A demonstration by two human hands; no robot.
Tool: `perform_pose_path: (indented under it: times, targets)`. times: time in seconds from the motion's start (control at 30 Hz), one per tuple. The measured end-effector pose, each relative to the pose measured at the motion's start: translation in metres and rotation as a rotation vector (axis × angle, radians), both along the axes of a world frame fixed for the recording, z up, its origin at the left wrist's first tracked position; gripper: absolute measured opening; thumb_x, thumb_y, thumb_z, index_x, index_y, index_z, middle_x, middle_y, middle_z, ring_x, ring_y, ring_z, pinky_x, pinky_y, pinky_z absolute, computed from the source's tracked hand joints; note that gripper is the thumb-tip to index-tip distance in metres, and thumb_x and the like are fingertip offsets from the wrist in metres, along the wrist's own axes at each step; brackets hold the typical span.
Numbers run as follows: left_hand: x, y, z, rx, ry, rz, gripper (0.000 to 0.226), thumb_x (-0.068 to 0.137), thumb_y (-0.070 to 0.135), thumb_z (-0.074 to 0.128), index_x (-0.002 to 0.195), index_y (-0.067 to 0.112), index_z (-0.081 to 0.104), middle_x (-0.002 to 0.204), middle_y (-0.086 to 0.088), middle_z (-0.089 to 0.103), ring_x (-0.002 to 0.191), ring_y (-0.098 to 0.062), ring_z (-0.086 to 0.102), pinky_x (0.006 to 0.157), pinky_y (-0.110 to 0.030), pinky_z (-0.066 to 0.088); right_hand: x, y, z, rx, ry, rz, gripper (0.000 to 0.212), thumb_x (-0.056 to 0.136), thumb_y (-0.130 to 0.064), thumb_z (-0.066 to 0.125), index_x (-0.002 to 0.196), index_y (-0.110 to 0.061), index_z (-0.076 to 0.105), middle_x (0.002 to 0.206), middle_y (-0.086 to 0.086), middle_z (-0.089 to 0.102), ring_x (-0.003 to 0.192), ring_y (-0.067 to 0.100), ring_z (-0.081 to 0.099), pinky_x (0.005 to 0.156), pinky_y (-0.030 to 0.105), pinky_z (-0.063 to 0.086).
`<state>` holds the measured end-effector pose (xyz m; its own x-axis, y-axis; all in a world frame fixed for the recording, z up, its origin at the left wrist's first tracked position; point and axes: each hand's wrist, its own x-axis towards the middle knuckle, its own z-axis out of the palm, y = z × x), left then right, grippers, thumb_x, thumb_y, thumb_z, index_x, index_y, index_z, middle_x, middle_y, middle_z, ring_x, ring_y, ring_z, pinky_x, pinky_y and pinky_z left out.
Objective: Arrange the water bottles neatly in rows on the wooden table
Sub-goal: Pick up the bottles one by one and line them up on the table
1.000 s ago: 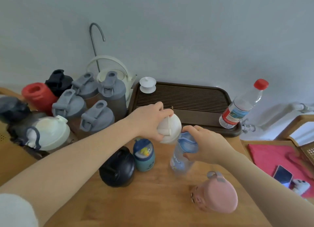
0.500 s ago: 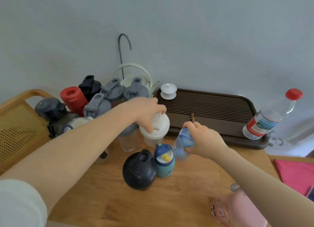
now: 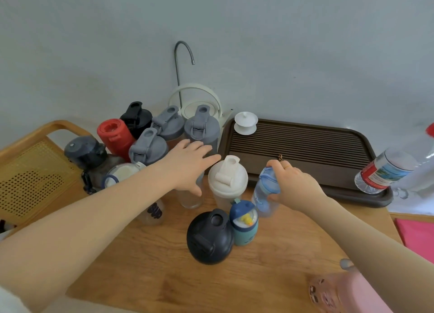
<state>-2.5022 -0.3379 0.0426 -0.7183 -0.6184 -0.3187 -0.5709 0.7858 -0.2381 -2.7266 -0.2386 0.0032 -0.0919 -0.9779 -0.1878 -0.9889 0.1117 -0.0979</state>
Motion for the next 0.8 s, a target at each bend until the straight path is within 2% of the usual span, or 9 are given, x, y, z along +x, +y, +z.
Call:
perform_pose_path:
  times: [0.07, 0.17, 0.23, 0.37, 0.53, 0.6, 0.7, 0.73, 0.8]
  targets:
    - [0.017, 0.002, -0.003, -0.039, -0.038, 0.062, 0.101, 0.074, 0.047, 0.068, 0.145, 0.029, -0.002, 0.156, -0.007, -0.005, 0.141, -0.032, 0.007, 0.114, -0.045, 0.012, 0.009, -0.001, 0.002, 0.002, 0.082, 0.023, 0.085, 0.075, -0.052, 0.065, 0.14, -0.02, 0.02, 0.141, 0.009, 0.038, 0.128, 0.028, 0.04, 0.1, 0.038, 0.04]
    - [0.027, -0.002, -0.013, -0.04, 0.002, 0.122, 0.099, 0.073, 0.039, 0.071, 0.144, 0.031, 0.003, 0.155, -0.007, -0.013, 0.134, -0.037, 0.022, 0.104, -0.044, 0.033, 0.031, -0.011, 0.011, -0.107, 0.058, 0.112, 0.092, 0.076, -0.064, 0.055, 0.145, -0.017, 0.016, 0.154, 0.011, 0.02, 0.142, 0.03, 0.015, 0.115, 0.041, 0.019]
    - [0.024, -0.003, -0.017, -0.047, 0.028, 0.152, 0.092, 0.074, 0.036, 0.07, 0.143, 0.031, 0.01, 0.154, -0.01, -0.01, 0.128, -0.039, 0.029, 0.098, -0.044, 0.038, 0.051, -0.022, 0.012, -0.11, -0.03, 0.181, 0.088, 0.078, -0.061, 0.055, 0.144, -0.017, 0.018, 0.153, 0.011, 0.022, 0.14, 0.03, 0.019, 0.113, 0.04, 0.022]
    - [0.019, -0.004, -0.02, -0.113, 0.031, 0.183, 0.084, 0.074, 0.028, 0.071, 0.14, 0.029, 0.018, 0.153, -0.013, -0.002, 0.122, -0.041, 0.033, 0.097, -0.044, 0.036, 0.08, -0.042, -0.002, 0.112, -0.094, 0.114, 0.097, 0.074, -0.049, 0.068, 0.146, -0.026, 0.006, 0.153, 0.016, 0.009, 0.129, 0.042, 0.033, 0.101, 0.048, 0.039]
    - [0.019, -0.007, -0.02, -0.135, 0.049, 0.21, 0.082, 0.076, 0.024, 0.069, 0.14, 0.026, 0.019, 0.152, -0.014, -0.002, 0.121, -0.042, 0.032, 0.096, -0.042, 0.035, 0.091, -0.051, -0.011, 0.064, -0.163, 0.072, 0.083, 0.072, -0.038, 0.07, 0.139, -0.026, 0.022, 0.141, 0.012, 0.02, 0.114, 0.039, 0.043, 0.088, 0.045, 0.048]
    - [0.02, -0.007, -0.022, -0.149, 0.055, 0.194, 0.082, 0.078, 0.021, 0.067, 0.141, 0.025, 0.015, 0.153, -0.015, -0.008, 0.127, -0.045, 0.026, 0.101, -0.045, 0.031, 0.093, -0.052, -0.012, 0.081, -0.18, 0.082, 0.084, 0.074, -0.039, 0.069, 0.141, -0.028, 0.019, 0.146, 0.012, 0.015, 0.12, 0.039, 0.04, 0.092, 0.046, 0.046]
    - [0.022, 0.003, -0.022, -0.151, 0.119, 0.146, 0.076, 0.084, 0.026, 0.059, 0.143, 0.023, 0.012, 0.154, -0.016, -0.014, 0.138, -0.046, -0.002, 0.113, -0.052, 0.008, 0.087, -0.043, -0.001, 0.048, -0.145, 0.099, 0.09, 0.079, -0.044, 0.065, 0.147, -0.027, 0.009, 0.156, 0.014, 0.003, 0.14, 0.037, 0.017, 0.108, 0.046, 0.031]
    - [0.023, 0.009, -0.02, -0.126, 0.189, 0.092, 0.072, 0.085, 0.029, 0.057, 0.143, 0.023, 0.016, 0.154, -0.015, -0.01, 0.139, -0.043, -0.004, 0.113, -0.052, 0.005, 0.081, -0.034, 0.008, 0.004, -0.152, 0.087, 0.089, 0.08, -0.045, 0.064, 0.147, -0.025, 0.009, 0.157, 0.012, 0.003, 0.142, 0.034, 0.012, 0.111, 0.045, 0.026]
    - [0.023, 0.022, -0.017, -0.064, 0.376, -0.113, 0.059, 0.081, 0.027, 0.061, 0.134, 0.019, 0.038, 0.153, -0.018, 0.016, 0.139, -0.041, 0.015, 0.11, -0.052, 0.021, 0.065, -0.008, 0.029, -0.098, -0.229, 0.013, 0.078, 0.082, -0.04, 0.063, 0.145, -0.021, 0.022, 0.154, 0.01, 0.019, 0.141, 0.029, 0.019, 0.111, 0.038, 0.025]
